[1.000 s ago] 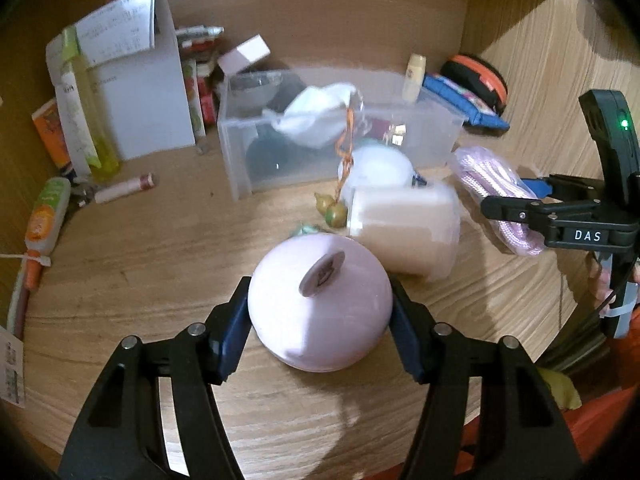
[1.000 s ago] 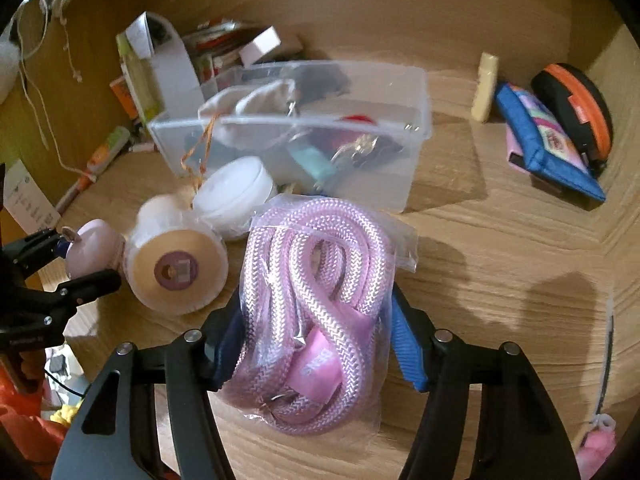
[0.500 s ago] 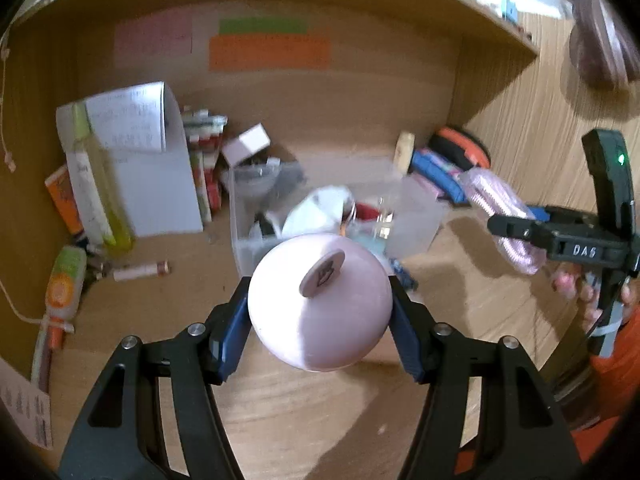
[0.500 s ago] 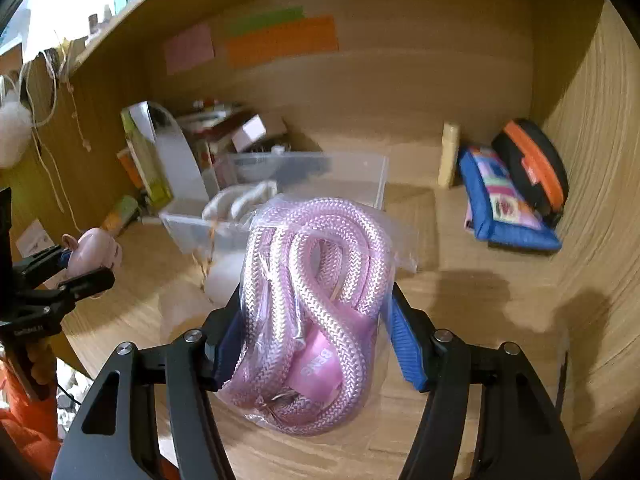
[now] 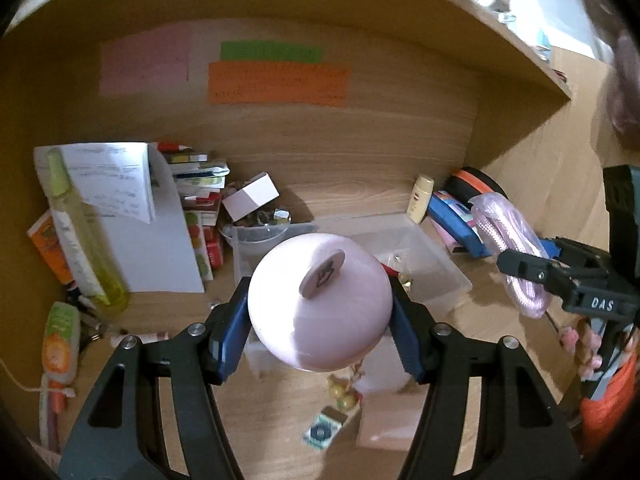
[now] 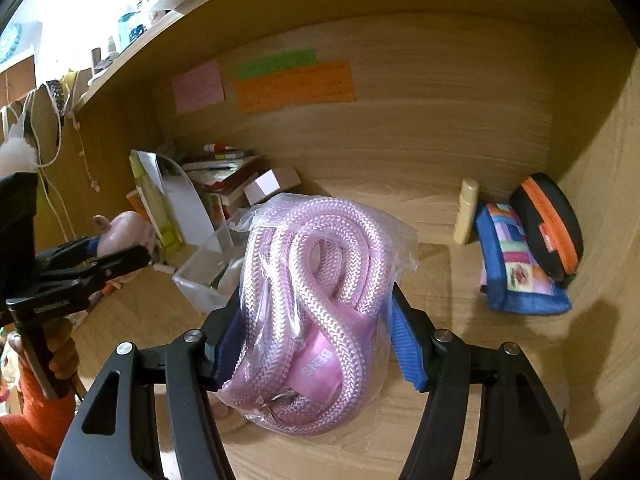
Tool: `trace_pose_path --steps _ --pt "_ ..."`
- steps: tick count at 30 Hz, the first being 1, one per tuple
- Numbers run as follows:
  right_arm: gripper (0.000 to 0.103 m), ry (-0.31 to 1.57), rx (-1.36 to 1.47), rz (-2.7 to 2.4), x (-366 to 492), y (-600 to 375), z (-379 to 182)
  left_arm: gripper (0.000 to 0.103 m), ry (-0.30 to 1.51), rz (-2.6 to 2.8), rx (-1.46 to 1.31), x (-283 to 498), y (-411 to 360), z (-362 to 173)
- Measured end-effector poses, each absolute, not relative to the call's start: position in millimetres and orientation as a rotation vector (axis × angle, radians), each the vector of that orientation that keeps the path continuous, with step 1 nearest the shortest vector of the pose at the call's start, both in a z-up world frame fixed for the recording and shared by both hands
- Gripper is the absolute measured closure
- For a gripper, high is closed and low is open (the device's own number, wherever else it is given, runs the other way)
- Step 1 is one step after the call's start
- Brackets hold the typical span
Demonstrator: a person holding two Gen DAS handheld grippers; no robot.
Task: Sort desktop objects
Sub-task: 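Place both held items into the clear box and open both tools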
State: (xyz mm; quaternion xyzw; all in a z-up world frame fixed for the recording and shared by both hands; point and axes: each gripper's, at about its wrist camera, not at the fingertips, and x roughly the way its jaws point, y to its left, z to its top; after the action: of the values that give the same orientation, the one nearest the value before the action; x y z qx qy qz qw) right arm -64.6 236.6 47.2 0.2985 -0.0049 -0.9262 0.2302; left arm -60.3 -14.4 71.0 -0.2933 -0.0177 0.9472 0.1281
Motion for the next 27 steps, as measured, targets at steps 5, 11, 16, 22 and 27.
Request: trace_pose_path --steps 5,11,16,22,27 --pt "0.042 -0.023 0.831 -2.561 -85 231 45 0.040 -0.050 2.769 -0.926 -91 -11 62" --pt "0.042 -0.041 0.897 -2.568 -114 225 31 0.040 -0.071 2.753 -1.014 -124 -8 47" --pt "0.042 0.001 0.973 -2.569 -139 214 13 0.040 -0.049 2.723 -1.076 -141 -2 34" --pt "0.042 0.093 1.040 -2.576 -158 199 -7 0.040 -0.024 2.691 -1.136 -156 6 17" --pt "0.042 0.137 1.067 -2.567 -167 191 -15 0.040 0.002 2.661 -1.165 -160 9 6"
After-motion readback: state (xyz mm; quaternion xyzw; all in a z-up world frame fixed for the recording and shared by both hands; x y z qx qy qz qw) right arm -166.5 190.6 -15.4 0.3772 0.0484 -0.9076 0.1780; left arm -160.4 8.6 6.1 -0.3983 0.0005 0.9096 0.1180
